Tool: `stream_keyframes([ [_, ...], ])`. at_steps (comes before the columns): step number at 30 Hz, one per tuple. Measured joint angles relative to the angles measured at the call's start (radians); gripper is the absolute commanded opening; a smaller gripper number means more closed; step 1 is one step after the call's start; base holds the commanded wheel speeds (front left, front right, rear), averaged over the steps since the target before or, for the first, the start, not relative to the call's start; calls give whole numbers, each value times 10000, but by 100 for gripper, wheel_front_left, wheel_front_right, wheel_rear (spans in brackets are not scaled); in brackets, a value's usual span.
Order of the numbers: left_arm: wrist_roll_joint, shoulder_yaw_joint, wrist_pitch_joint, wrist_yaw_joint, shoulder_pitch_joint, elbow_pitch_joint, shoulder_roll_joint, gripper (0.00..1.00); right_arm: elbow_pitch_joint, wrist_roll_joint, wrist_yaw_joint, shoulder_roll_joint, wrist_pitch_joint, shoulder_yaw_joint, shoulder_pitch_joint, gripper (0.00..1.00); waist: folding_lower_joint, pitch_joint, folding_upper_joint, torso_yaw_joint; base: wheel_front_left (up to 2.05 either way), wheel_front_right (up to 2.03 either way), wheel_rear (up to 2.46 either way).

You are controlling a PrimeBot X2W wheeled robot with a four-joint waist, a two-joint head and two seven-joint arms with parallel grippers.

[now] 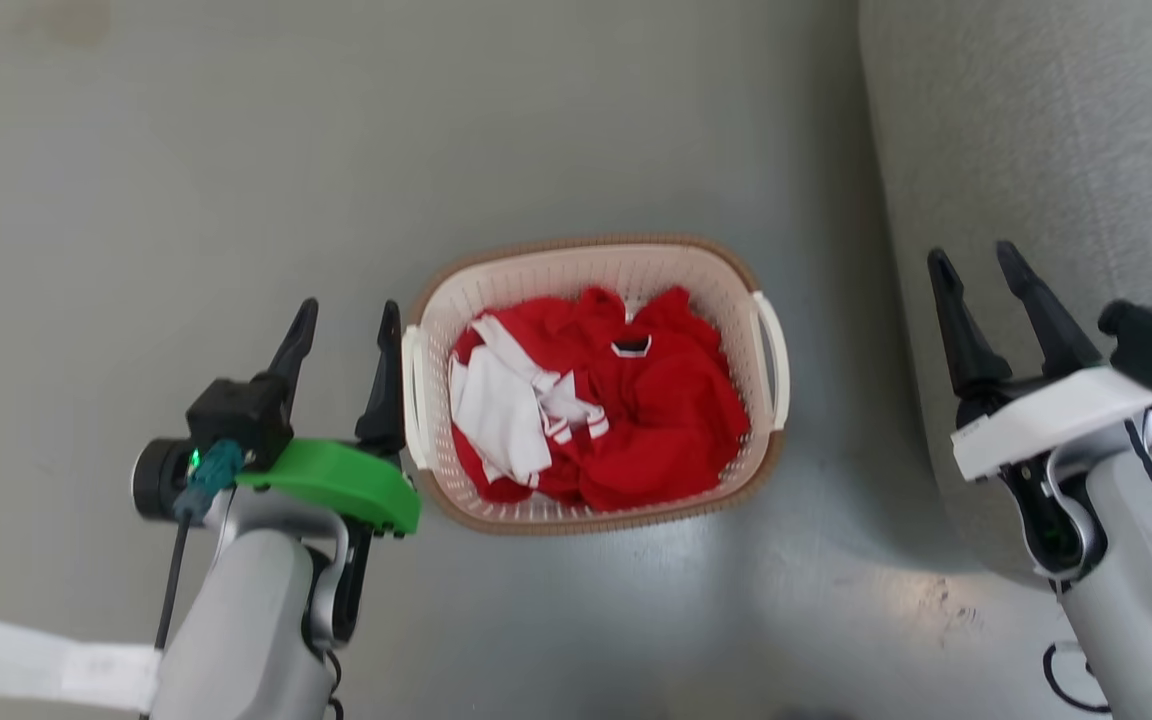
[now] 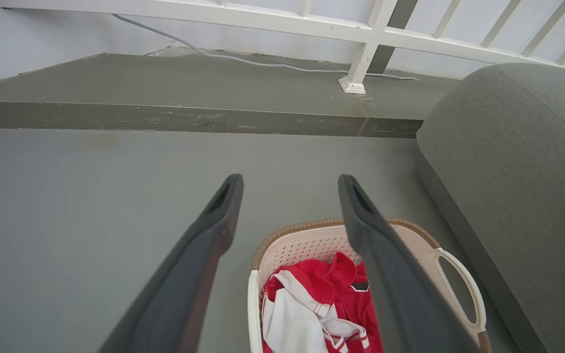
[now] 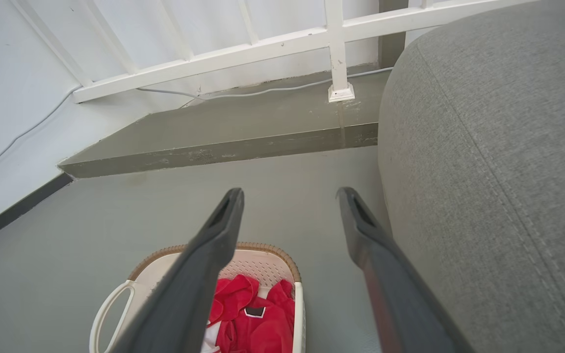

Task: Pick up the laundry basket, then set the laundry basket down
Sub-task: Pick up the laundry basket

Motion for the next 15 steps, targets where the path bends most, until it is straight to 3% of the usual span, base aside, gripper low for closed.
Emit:
stream_keyframes([
  [15,-803,-779,107,-2,-2170,2286,-19,100,1687,637,0,-307,0,982,-1656,100,1,2036,0,160,0,0,0],
])
